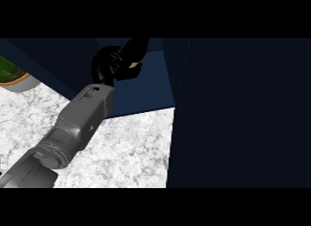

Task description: Pick up the wine, place it into the cabinet and close the cabinet

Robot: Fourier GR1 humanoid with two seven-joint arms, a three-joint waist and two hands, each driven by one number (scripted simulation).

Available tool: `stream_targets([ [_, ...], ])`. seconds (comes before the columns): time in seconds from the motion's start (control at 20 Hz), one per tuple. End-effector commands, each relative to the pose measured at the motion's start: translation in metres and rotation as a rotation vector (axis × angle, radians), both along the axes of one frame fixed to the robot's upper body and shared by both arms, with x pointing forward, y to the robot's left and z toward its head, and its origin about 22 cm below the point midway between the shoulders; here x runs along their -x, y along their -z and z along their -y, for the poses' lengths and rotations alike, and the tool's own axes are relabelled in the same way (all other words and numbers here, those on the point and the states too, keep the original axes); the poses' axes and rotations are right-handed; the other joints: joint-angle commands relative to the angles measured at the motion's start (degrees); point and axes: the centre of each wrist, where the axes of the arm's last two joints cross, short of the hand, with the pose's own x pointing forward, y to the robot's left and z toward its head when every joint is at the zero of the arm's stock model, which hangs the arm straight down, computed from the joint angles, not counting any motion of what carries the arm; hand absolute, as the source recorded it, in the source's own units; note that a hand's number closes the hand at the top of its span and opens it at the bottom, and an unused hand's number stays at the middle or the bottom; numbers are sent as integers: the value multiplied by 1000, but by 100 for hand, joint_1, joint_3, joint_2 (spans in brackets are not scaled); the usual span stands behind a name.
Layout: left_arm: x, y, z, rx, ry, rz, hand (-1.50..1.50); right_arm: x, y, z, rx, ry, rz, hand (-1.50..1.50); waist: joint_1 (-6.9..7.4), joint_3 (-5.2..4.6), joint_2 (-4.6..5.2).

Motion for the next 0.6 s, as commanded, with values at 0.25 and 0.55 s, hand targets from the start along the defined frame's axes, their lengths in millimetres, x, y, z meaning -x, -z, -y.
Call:
stream_targets([
  [0.25,3,8,-28,-14,-17,-46,-150,4,1,1,-13,-30,-1,-150,-4,-21,30],
  [0.55,4,10,-37,10,-11,-46,-150,5,-1,-1,-21,-21,18,-150,71,-33,18],
])
